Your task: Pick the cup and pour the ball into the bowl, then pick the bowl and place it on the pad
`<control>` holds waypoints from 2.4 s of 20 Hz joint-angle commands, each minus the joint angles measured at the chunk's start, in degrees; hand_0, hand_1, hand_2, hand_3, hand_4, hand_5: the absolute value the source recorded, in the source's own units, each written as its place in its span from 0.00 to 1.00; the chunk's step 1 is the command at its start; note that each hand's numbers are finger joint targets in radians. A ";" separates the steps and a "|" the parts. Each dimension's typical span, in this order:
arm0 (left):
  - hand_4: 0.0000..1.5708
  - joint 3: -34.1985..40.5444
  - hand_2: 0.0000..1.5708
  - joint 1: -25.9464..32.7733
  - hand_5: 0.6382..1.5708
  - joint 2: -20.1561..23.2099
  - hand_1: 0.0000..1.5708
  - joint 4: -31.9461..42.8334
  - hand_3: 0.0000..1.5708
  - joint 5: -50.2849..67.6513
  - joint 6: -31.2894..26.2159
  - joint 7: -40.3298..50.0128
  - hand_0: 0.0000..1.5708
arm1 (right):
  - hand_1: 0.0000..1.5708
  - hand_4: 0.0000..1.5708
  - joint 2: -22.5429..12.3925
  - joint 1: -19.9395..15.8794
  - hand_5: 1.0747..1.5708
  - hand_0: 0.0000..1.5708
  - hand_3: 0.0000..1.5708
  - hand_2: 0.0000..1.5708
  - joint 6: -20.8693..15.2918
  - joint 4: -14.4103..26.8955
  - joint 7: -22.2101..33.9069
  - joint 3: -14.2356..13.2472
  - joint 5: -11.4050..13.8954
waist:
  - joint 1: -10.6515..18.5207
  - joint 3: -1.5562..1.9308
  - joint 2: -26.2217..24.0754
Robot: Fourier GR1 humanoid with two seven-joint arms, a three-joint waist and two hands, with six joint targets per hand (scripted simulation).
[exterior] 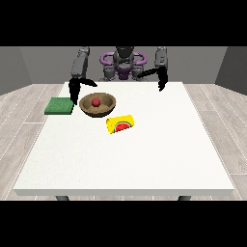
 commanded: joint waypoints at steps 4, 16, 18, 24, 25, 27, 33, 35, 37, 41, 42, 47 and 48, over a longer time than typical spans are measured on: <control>0.00 3.53 0.00 2.29 0.99 4.59 0.00 -4.14 0.00 3.61 -6.77 -1.73 0.00 | 0.00 0.17 -0.36 -4.52 0.99 0.00 0.00 0.00 -2.35 10.73 -4.97 -1.02 0.03 | 0.84 0.15 0.84; 0.00 3.26 0.00 4.93 0.99 4.17 0.00 -11.71 0.00 2.02 -7.42 0.95 0.00 | 0.00 0.08 -3.22 -12.19 0.98 0.00 0.00 0.00 -0.85 25.27 -13.57 -1.47 -0.40 | 1.15 0.16 3.78; 0.00 3.53 0.00 2.58 0.99 4.07 0.00 -15.18 0.00 2.75 -7.52 4.66 0.00 | 0.00 0.09 -3.53 -12.11 0.99 0.00 0.00 0.00 0.96 27.73 -16.58 -2.83 -1.60 | 1.97 0.19 5.80; 0.30 3.66 0.00 0.92 0.99 4.98 0.00 -14.94 0.00 4.22 -9.91 1.86 0.00 | 1.00 0.54 -4.49 -5.63 0.87 1.00 0.69 1.00 -16.44 30.31 -9.86 0.56 6.77 | 5.11 -0.02 8.34; 0.33 3.01 0.00 1.29 0.99 4.73 0.00 -15.34 0.00 3.75 -9.76 2.27 0.00 | 1.00 0.57 -4.53 -4.28 0.91 1.00 0.96 1.00 -19.34 30.50 -10.46 1.76 8.92 | 6.10 -0.05 7.76; 0.38 2.42 0.00 2.43 0.97 4.72 0.00 -15.15 0.00 3.69 -10.39 1.90 0.00 | 1.00 0.60 -8.13 -4.22 0.96 1.00 0.96 1.00 -23.40 29.92 -8.39 2.98 11.84 | 7.74 -0.13 6.63; 0.59 4.22 0.00 4.94 0.86 4.15 0.00 -8.37 0.00 5.21 -11.02 1.26 0.00 | 1.00 0.57 -5.88 -6.64 0.99 1.00 0.75 1.00 -29.50 27.43 4.42 8.16 16.31 | 4.57 -0.11 -1.78; 0.61 5.86 0.00 6.34 0.84 5.39 0.00 -6.10 0.00 6.36 -12.33 0.43 0.00 | 1.00 0.55 -7.11 -10.43 0.99 1.00 0.60 1.00 -29.88 26.76 12.92 9.06 16.92 | 3.62 -0.08 -5.75; 0.62 9.11 0.00 6.37 0.84 7.01 0.00 -2.62 0.00 7.52 -12.17 1.03 0.00 | 1.00 0.52 -7.55 -12.63 0.98 1.00 0.62 1.00 -27.45 25.53 19.48 11.88 18.61 | -0.47 -0.04 -9.60; 0.64 9.83 0.00 11.26 0.82 6.77 0.00 0.28 0.00 6.96 -11.04 -0.63 0.00 | 1.00 0.51 -10.52 -15.96 0.99 1.00 0.56 1.00 -22.27 22.93 27.62 13.65 19.34 | -4.93 0.03 -14.95; 0.64 12.17 0.00 10.90 0.82 10.73 0.00 0.84 0.00 9.20 -15.35 -1.55 0.00 | 1.00 0.51 -12.13 -17.65 0.99 1.00 0.57 1.00 -21.26 22.28 28.94 12.82 18.74 | -4.43 0.05 -13.14; 0.63 11.62 0.00 12.17 0.83 9.62 0.00 -2.30 0.00 7.74 -12.67 0.13 0.00 | 1.00 0.49 -14.95 -12.46 1.00 1.00 0.46 1.00 -16.54 20.21 27.58 9.85 15.53 | -6.42 0.12 -14.04; 0.64 11.41 0.00 13.03 0.84 8.05 0.00 -2.86 0.00 8.51 -12.40 1.09 0.00 | 1.00 0.49 -16.29 -11.43 1.00 1.00 0.46 1.00 -13.91 19.58 25.66 9.07 14.52 | -6.20 0.13 -13.44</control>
